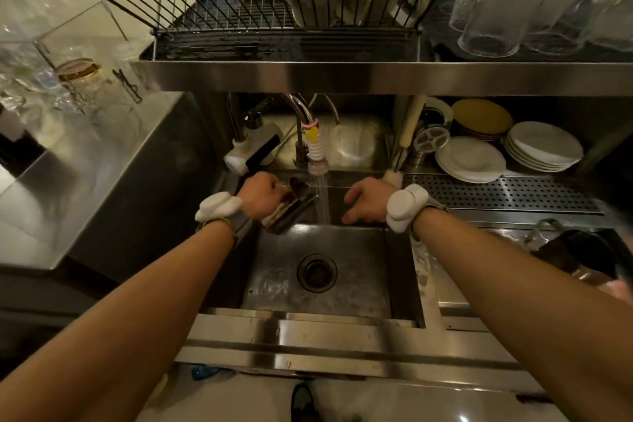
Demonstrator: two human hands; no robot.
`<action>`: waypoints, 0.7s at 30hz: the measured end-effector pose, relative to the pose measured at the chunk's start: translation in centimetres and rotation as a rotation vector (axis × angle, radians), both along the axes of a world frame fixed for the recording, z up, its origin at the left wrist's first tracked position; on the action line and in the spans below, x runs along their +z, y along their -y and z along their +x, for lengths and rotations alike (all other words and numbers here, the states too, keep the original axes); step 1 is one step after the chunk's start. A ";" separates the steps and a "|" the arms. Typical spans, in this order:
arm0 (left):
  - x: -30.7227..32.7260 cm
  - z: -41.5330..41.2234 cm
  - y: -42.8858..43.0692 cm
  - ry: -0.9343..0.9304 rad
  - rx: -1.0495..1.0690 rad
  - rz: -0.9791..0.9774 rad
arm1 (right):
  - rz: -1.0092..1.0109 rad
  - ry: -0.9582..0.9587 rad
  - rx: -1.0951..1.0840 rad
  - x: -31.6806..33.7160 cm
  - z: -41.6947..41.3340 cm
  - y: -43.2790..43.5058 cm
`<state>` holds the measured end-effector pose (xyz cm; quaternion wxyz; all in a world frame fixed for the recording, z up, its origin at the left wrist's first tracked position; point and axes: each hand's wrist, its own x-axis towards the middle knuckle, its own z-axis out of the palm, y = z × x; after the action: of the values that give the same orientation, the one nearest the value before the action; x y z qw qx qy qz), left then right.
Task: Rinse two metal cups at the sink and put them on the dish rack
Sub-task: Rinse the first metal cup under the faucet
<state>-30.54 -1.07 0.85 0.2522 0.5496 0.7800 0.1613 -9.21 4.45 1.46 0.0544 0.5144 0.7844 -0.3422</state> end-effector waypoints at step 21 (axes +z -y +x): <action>-6.1 -1.1 -6.8 1.028 0.213 -0.295 | -0.155 -0.278 -0.345 -5.2 -5.0 -1.9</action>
<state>-31.63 5.73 -5.28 0.6577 0.2768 0.6218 0.3226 -14.26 6.36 -3.75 -0.0743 0.5831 0.6560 -0.4735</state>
